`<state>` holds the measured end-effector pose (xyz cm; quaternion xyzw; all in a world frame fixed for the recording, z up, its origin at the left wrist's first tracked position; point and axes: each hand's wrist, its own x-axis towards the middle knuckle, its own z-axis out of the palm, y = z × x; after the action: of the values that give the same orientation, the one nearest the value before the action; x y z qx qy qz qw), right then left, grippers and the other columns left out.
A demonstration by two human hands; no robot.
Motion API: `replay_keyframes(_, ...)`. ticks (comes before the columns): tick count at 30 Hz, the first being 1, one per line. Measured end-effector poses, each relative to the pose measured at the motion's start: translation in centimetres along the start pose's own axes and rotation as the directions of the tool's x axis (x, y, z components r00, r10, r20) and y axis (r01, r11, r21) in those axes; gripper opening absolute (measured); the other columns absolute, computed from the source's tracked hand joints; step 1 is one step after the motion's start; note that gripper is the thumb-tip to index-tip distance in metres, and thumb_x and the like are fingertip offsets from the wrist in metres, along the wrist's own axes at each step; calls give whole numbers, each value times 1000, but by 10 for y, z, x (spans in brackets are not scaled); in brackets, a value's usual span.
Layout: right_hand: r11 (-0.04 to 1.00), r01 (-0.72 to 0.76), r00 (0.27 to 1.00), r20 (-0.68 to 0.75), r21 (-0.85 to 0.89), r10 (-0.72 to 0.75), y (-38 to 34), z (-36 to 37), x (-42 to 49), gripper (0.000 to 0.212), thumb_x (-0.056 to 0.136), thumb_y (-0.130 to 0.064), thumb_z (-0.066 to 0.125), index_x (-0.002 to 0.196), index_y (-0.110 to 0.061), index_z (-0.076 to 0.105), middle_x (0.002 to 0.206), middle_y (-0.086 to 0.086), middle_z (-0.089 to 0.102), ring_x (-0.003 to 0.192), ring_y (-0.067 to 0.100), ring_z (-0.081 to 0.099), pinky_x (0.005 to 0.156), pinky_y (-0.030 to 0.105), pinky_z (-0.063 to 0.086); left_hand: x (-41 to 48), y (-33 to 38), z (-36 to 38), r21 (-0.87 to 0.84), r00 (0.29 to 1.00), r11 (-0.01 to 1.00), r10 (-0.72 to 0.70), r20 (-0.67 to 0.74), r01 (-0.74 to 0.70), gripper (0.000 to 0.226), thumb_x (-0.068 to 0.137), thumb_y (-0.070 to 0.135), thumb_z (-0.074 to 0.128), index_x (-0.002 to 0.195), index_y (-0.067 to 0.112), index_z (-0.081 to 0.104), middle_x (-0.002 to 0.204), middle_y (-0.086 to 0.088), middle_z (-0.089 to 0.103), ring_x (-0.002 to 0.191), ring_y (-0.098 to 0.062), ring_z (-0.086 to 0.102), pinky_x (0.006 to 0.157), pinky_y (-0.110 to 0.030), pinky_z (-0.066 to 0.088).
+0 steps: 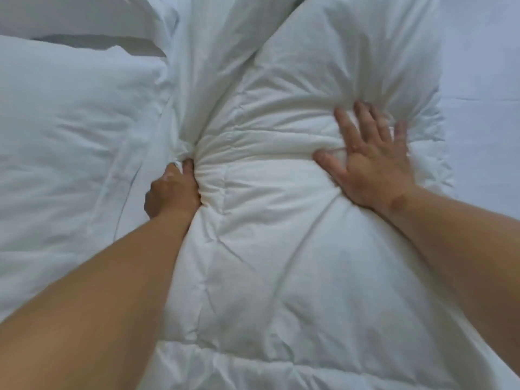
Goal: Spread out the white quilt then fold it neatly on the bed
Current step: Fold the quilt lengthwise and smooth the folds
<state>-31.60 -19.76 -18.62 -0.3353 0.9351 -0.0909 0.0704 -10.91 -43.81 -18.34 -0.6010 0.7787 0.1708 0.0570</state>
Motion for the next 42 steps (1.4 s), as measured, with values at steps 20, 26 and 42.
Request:
replay_keyframes(20,995,-97,980,-179,-39,89,2,31,106,80,90,-71,33,157,-29,28,164,10,24,151,30,22,120,61,13,218,203,-24,101,865,878,478,-153,-468,38,97,21,43,131,10,53,118,-23,57,102,-44,57,77,-45,45)
replay_keyframes(26,996,-85,976,-202,-14,81,1,34,125,79,87,-69,38,156,-30,32,163,10,28,149,31,26,120,61,14,223,221,-8,-83,965,969,219,-141,-232,73,98,66,31,130,5,56,134,-28,54,126,-46,51,104,-49,41)
replay_keyframes(42,994,-106,978,179,-20,108,-8,3,94,83,91,-79,14,160,-37,-3,170,-1,-8,156,18,-8,124,54,-5,18,118,-21,262,591,548,797,125,-795,58,98,58,17,154,49,3,166,8,-8,153,-23,-9,121,-56,-2)
